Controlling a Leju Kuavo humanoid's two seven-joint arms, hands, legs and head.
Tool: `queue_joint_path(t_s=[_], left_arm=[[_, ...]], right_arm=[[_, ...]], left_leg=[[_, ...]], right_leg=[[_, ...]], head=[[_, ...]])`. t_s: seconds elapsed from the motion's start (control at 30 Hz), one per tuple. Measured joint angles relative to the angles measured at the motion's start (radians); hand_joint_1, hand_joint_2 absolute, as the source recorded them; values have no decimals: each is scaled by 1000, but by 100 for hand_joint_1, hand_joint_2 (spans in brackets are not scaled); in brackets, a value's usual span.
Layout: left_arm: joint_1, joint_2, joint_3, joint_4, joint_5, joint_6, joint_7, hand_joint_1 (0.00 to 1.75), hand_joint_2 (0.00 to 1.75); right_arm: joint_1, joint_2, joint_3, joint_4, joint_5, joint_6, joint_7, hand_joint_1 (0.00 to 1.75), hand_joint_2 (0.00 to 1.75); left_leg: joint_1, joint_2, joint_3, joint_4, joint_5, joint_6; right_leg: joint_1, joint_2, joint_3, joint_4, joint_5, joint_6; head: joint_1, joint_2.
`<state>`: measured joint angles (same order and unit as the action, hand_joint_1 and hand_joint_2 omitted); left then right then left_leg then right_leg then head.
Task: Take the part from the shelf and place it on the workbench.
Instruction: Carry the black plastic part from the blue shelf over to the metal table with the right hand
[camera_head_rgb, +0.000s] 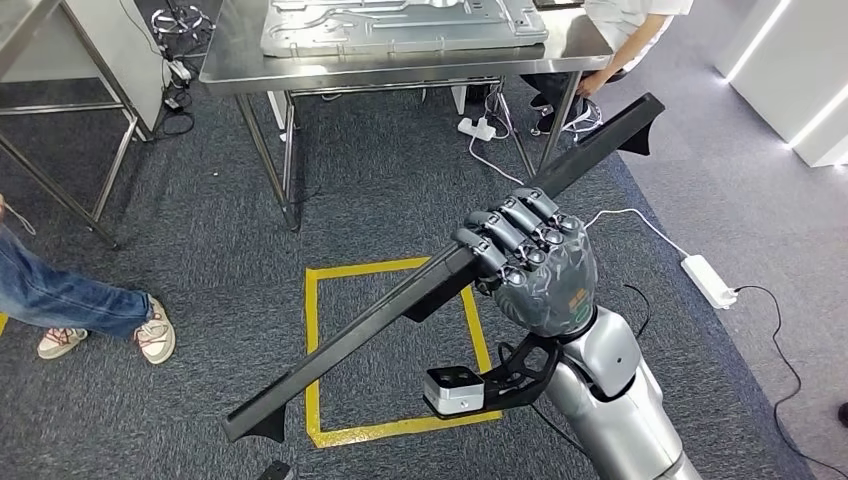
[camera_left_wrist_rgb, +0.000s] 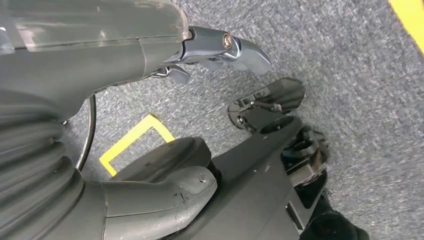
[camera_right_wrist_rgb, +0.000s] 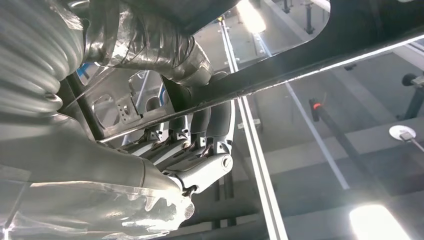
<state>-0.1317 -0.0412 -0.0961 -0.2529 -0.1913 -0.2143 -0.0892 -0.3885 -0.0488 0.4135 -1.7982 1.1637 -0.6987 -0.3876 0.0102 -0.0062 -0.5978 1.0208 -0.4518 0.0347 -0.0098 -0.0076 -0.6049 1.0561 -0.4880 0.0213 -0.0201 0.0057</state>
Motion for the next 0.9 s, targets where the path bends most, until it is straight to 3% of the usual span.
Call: queue_joint_path(t_s=[0.03, 0.13, 0.17, 0.2, 0.27, 0.33, 0.37, 0.5, 0.57, 0.63, 0.67, 0.7, 0.73, 0.8, 0.83, 0.9], left_arm=[[-1, 0, 0, 0, -4, -5, -4, 0, 175], [-1, 1, -3, 0, -21, -24, -22, 0, 175], [0, 1, -5, 0, -25, -29, -27, 0, 175], [1, 1, -6, 0, -27, -32, -30, 0, 175], [2, 1, -9, 0, -28, -36, -34, 0, 175], [1, 1, -12, 0, -29, -36, -36, 0, 175], [1, 1, -12, 0, -29, -36, -37, 0, 175], [-1, 3, -17, 0, -29, -37, -40, 0, 175], [-2, 5, -19, 0, -29, -38, -42, 0, 175], [1, 5, -20, 0, -29, -41, -43, 0, 175], [4, 6, -21, 0, -29, -43, -44, 0, 175], [7, 6, -21, 0, -30, -44, -45, 0, 175], [9, 7, -22, 0, -30, -46, -46, 0, 175], [10, 8, -24, 0, -29, -48, -47, 0, 175], [9, 8, -25, 0, -29, -49, -48, 0, 175], [8, 9, -27, 0, -29, -51, -50, 0, 175]], right_arm=[[0, 0, 0, 0, -1, 0, 0, 175, 175], [4, 0, 0, 0, -6, 0, -4, 175, 175], [6, 0, 0, 0, -8, 0, -6, 175, 175], [7, 0, 0, 1, -9, 0, -7, 175, 175], [7, 0, 0, 1, -10, 0, -9, 175, 175], [5, 0, 0, 0, -10, 0, -10, 175, 175], [5, 0, 0, 0, -11, 0, -11, 175, 175], [5, 1, 0, 0, -13, 0, -12, 175, 175], [3, 3, 0, 0, -12, 0, -12, 175, 175], [3, 3, 0, 0, -12, 0, -13, 175, 175], [4, 3, 0, 1, -12, 0, -14, 175, 175], [5, 3, 0, 1, -12, 0, -15, 175, 175], [6, 3, 0, 1, -12, 0, -16, 175, 175], [5, 4, 0, 1, -12, 0, -15, 175, 175], [4, 5, 0, 1, -12, 0, -15, 175, 175], [2, 6, 0, 1, -11, 0, -14, 175, 175]], left_leg=[[1, 0, 3, -4, 2, 6], [-2, 0, 3, -5, -4, 17], [-2, -1, 4, -4, -6, 19], [-3, -2, 7, -3, -9, 18], [-2, -4, 14, -2, -15, 14], [-6, -6, 18, 1, -24, 4], [-8, -6, 19, 1, -27, -1], [-6, -3, 21, 16, -44, -23], [-3, -1, -22, 106, -78, -30], [-1, 0, -103, 234, -112, -34], [-1, 0, -135, 273, -110, -35], [0, 0, -150, 274, -87, -35], [0, 0, -145, 236, -46, -32], [-2, 0, -103, 112, 36, -24], [-6, 0, -80, 62, 51, -19], [-15, 0, -58, 26, 37, -7]], right_leg=[[-1, 1, -18, 39, -23, 3], [-3, 4, -113, 222, -97, 8], [-3, 4, -132, 250, -96, 9], [-3, 4, -131, 240, -76, 9], [-4, 4, -79, 126, -4, 4], [-1, 5, -24, 13, 31, -3], [1, 6, -11, -13, 31, -7], [1, 8, 8, -30, 19, -27], [-1, 5, 29, -38, 11, -38], [2, 3, 46, -39, -3, -44], [4, 3, 55, -38, -11, -45], [5, 4, 66, -38, -21, -44], [6, 5, 81, -38, -31, -43], [7, 5, 108, -40, -54, -38], [7, 5, 116, -41, -64, -33], [6, 6, 122, -45, -71, -21]], head=[[0, 0], [0, 0], [0, 0], [0, 0], [0, 0], [0, 0], [0, 0], [0, 0], [0, 0], [0, 0], [0, 0], [0, 0], [0, 0], [0, 0], [0, 0], [0, 0]])
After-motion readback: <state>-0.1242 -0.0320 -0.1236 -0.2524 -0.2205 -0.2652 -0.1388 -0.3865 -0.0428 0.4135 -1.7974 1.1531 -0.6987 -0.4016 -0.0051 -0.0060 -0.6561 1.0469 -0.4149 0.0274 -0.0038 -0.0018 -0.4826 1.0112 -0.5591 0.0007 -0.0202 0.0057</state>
